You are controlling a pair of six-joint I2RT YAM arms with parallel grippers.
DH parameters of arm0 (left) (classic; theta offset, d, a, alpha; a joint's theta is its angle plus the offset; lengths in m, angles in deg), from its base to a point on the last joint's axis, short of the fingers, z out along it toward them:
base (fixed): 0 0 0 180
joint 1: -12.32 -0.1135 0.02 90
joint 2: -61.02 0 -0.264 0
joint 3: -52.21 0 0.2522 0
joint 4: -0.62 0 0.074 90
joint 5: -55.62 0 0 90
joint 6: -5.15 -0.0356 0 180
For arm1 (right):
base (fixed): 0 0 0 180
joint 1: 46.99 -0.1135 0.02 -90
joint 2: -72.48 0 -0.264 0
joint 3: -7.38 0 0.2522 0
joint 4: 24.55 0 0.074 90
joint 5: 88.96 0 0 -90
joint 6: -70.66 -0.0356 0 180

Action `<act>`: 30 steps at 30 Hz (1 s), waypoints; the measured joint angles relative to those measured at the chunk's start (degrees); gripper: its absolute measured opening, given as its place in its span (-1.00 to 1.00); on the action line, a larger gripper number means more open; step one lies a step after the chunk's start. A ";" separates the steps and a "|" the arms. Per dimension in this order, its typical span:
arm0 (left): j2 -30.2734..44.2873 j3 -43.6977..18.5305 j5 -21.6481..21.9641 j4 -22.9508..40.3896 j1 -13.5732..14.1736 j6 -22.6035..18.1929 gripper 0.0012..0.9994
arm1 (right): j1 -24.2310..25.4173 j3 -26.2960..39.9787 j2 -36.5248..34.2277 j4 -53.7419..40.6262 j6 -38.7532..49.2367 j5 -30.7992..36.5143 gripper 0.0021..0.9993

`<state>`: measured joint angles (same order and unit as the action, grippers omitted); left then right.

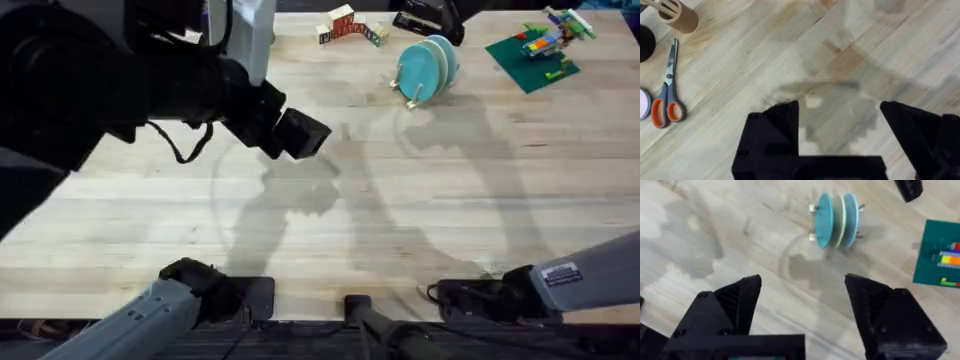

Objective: Pick up the plates from the table one by one and place each into a slot on the dish rack.

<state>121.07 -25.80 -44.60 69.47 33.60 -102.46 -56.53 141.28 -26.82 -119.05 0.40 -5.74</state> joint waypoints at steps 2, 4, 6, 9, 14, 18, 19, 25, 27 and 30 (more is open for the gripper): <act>0.00 0.00 0.00 0.00 0.00 0.00 0.99 | -0.04 -1.40 1.14 0.27 -0.30 -0.20 0.99; 0.00 0.00 -0.01 0.00 0.00 0.00 0.99 | -0.04 -3.88 2.69 0.98 -0.50 -0.54 0.99; 0.00 0.00 -0.02 0.00 0.00 0.00 0.99 | -0.07 -7.84 5.13 1.87 -0.67 -0.92 0.99; 0.00 0.00 0.00 0.00 0.00 0.00 0.99 | -0.24 -14.85 9.56 3.96 -1.22 -1.10 0.99; 0.00 0.00 0.00 0.00 0.00 0.00 0.99 | -1.51 -28.00 18.77 7.32 -1.78 -1.43 0.99; 0.00 0.00 0.00 0.00 0.00 0.00 0.99 | -2.79 -36.48 25.88 10.40 -1.98 -1.47 0.99; 0.00 0.00 0.00 0.02 0.00 0.00 0.99 | -3.03 -37.88 27.26 11.08 -1.98 -1.48 0.99; 0.00 0.00 0.00 0.00 0.00 0.00 0.99 | -3.30 -42.32 34.00 12.26 -2.24 -1.63 0.99; 0.00 0.00 0.00 0.00 0.00 0.00 0.99 | -3.31 -42.36 34.94 12.38 -2.67 -1.63 0.99; 0.00 0.00 0.00 0.01 0.00 0.00 0.99 | -3.32 -42.36 35.22 12.49 -3.29 -1.63 0.99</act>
<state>121.07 -25.80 -44.60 69.48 33.60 -102.46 -59.86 98.92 8.40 -106.57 -2.89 -7.37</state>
